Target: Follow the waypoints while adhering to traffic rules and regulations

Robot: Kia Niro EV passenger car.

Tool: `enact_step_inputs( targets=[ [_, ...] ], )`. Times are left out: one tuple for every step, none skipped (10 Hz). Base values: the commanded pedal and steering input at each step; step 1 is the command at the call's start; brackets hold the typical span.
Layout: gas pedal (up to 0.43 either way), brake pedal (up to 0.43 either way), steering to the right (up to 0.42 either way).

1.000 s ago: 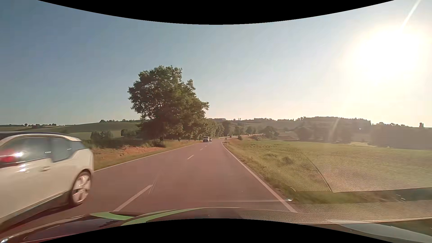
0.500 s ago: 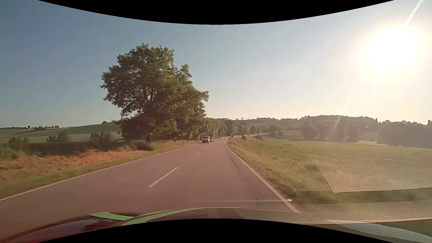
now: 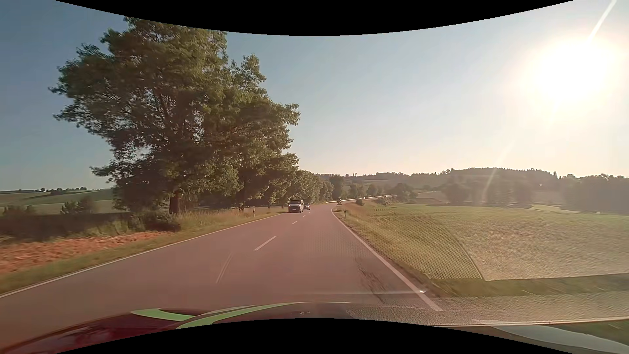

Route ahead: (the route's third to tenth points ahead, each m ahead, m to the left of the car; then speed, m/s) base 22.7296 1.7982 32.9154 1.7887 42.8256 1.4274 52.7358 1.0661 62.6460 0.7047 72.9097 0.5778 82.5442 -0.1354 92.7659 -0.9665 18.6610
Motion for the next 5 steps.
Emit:
enact_step_inputs(
  targets=[
    [0.449, 0.000, -0.001],
    [0.449, 0.000, 0.000],
    [0.449, 0.000, 0.000],
    [0.449, 0.000, 0.000],
    [0.449, 0.000, 0.000]
  ],
)
